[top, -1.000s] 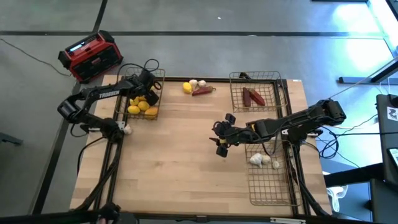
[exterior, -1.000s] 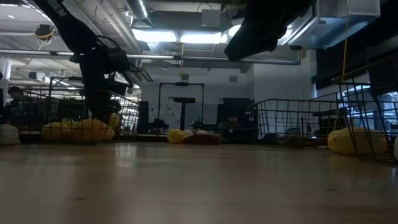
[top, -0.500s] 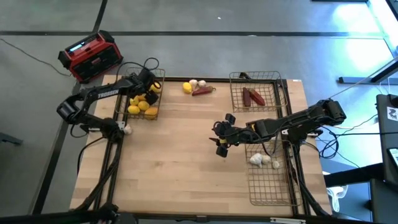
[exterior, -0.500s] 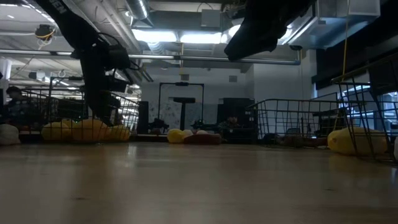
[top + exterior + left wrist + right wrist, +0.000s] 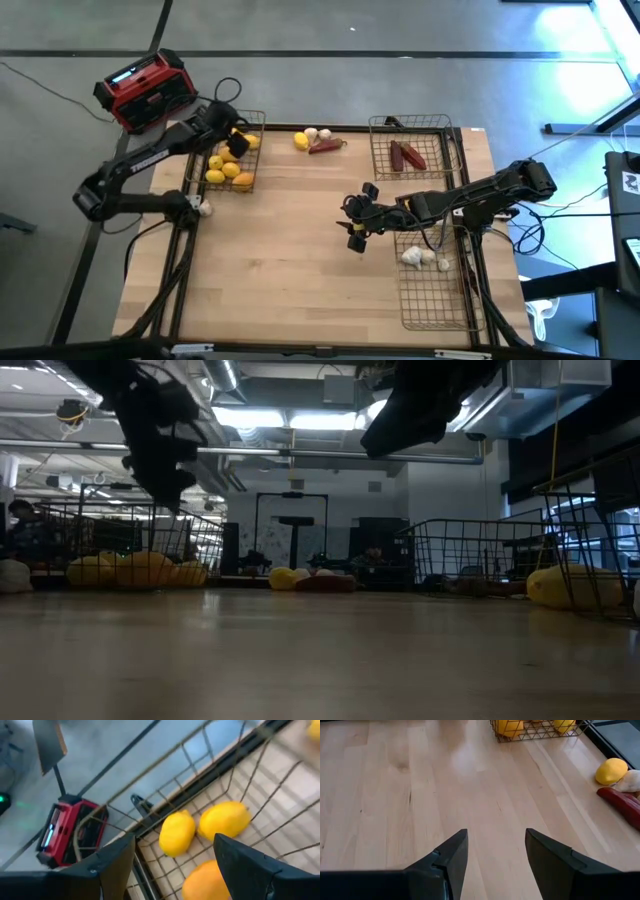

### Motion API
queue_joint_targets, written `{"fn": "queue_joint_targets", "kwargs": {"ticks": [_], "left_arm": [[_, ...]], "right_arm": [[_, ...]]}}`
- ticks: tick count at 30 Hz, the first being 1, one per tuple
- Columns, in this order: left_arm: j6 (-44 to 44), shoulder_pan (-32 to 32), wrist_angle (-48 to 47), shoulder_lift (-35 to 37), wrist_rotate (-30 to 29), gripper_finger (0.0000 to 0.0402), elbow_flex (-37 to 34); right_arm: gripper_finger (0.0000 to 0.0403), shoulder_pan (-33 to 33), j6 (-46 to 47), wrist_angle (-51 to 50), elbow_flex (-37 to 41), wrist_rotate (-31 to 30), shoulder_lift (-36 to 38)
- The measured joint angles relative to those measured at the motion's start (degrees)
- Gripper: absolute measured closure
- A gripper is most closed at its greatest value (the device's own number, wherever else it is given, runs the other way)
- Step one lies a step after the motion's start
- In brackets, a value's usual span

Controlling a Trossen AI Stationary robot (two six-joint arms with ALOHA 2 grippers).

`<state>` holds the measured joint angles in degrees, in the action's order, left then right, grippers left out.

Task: Sort produce into baskets
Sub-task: Put the yellow lemon into the top left wire basket

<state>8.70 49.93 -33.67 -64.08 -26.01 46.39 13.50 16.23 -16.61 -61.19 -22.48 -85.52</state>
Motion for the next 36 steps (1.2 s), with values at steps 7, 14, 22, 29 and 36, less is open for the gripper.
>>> {"fn": "queue_joint_targets", "kwargs": {"ticks": [7,14,22,29,36], "left_arm": [[-1.6,-3.8,2.2,5.1,14.0,0.0134,0.7],[-5.2,-9.5,9.3,4.4,26.3,0.0134,0.7],[-5.8,-15.4,18.4,-1.1,26.9,0.0134,0.7],[-6.4,-17.1,19.1,-7.7,26.9,0.0134,3.0],[-7.4,-18.1,18.3,-12.6,26.7,0.0124,9.4]], "right_arm": [[0.0210,0.0,0.0,0.0,0.0,0.0,0.0],[0.0210,0.0,0.0,0.1,0.0,0.0,0.0],[0.0210,0.0,0.0,0.1,0.0,0.0,0.0],[0.0210,0.0,0.0,0.1,0.0,0.0,0.0],[0.0210,0.0,-0.4,0.1,0.0,-0.5,0.0]]}}
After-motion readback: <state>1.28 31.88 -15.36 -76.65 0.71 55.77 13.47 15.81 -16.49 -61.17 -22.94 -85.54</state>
